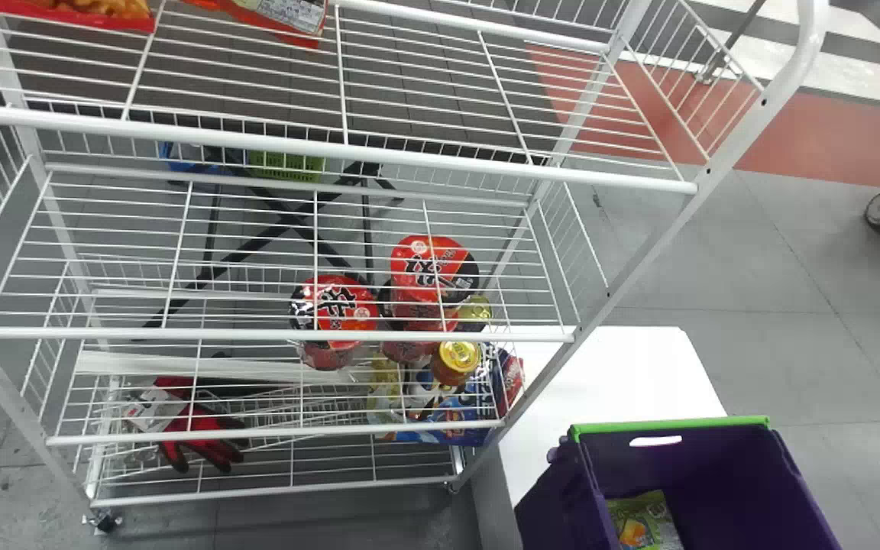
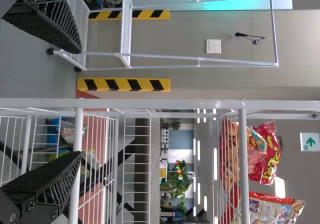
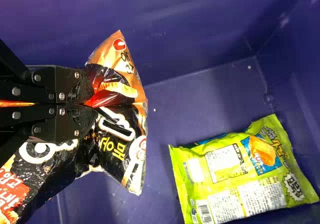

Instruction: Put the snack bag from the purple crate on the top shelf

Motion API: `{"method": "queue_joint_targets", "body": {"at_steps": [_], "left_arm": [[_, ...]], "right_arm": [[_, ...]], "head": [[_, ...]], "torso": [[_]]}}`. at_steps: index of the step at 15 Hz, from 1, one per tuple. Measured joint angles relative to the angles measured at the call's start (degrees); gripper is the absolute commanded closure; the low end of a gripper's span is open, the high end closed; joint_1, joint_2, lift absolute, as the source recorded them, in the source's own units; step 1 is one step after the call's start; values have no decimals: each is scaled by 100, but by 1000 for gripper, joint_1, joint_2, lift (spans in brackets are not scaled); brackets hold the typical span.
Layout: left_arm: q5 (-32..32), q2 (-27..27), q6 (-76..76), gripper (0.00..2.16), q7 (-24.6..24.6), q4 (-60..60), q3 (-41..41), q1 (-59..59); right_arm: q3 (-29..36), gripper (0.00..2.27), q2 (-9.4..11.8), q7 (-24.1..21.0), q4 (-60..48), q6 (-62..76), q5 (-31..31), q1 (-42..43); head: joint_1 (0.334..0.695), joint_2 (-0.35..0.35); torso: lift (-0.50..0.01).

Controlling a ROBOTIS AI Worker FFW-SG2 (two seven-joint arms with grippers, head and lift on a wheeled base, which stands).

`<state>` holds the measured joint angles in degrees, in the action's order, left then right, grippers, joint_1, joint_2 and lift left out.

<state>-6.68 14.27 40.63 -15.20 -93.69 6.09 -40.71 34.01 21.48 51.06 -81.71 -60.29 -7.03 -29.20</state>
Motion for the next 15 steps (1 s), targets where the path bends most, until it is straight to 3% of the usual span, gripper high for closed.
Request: {"method": "queue_joint_targets", "body": {"at_steps": [15], "left_arm": [[9,32,-34,87,0,-273,-118,-259]], "right_arm": [[10,2132,8,27,8,-63,31,29]], "head": [[695,-350]], "torso": [[-203]]}}
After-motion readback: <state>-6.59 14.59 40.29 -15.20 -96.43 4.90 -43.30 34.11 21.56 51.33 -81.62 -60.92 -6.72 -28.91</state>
